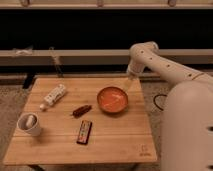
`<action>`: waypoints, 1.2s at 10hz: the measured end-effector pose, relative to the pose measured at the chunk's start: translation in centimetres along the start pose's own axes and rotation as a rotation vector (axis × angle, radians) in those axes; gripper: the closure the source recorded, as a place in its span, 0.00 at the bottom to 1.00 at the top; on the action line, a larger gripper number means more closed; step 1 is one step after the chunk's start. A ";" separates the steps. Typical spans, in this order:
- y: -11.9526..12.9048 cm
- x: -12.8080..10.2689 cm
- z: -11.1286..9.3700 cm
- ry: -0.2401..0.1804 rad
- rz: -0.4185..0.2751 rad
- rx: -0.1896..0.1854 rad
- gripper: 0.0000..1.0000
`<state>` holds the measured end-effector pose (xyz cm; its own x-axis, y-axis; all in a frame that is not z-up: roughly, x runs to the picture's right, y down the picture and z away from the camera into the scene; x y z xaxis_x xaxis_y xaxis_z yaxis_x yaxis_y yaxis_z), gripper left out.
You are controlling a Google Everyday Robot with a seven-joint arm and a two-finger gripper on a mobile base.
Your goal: Push the ceramic bowl across the table
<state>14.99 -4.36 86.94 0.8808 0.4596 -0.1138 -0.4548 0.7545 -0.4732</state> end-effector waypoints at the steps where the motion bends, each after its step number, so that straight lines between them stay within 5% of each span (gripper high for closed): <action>1: 0.3 -0.1 0.5 -0.009 -0.007 -0.021 0.20; 7: 7.8 -5.6 2.4 -0.057 -0.159 -0.132 0.20; 12: 11.0 -6.8 6.5 -0.024 -0.224 -0.158 0.20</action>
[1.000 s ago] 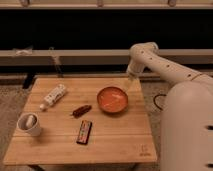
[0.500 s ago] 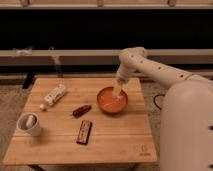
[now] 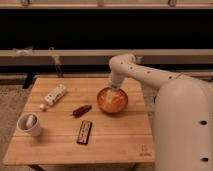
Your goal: Push the ceramic bowl across the table
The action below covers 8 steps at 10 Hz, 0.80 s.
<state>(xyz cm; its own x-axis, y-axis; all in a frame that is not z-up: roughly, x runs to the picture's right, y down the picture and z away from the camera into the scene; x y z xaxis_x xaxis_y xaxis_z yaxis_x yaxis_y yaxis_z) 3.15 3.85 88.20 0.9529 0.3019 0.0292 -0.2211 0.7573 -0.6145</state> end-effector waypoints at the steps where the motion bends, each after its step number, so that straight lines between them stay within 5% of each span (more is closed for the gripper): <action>1: 0.3 0.2 0.4 0.006 0.004 -0.004 0.20; 8: 3.6 0.6 3.2 0.042 0.046 -0.031 0.20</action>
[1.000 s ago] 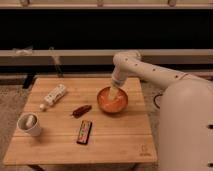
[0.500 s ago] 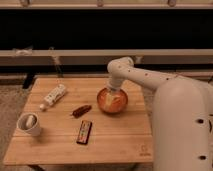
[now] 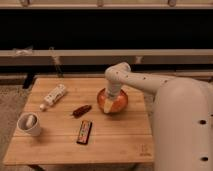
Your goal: Push the ceramic bowl across the table
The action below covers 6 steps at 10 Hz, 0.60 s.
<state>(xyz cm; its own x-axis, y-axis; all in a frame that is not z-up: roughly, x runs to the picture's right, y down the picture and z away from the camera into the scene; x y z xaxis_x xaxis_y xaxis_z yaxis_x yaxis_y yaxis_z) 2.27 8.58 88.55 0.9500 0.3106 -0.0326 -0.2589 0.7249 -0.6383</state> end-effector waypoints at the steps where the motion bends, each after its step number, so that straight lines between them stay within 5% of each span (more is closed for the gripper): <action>1: -0.6 -0.1 -0.1 -0.008 0.014 0.003 0.20; 6: -2.7 0.8 0.0 -0.016 0.076 0.010 0.20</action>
<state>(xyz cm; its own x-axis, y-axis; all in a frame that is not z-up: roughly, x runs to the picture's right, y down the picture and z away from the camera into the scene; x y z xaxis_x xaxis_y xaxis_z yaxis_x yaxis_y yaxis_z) 3.75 6.84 90.21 0.9245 0.3751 -0.0682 -0.3322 0.7047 -0.6269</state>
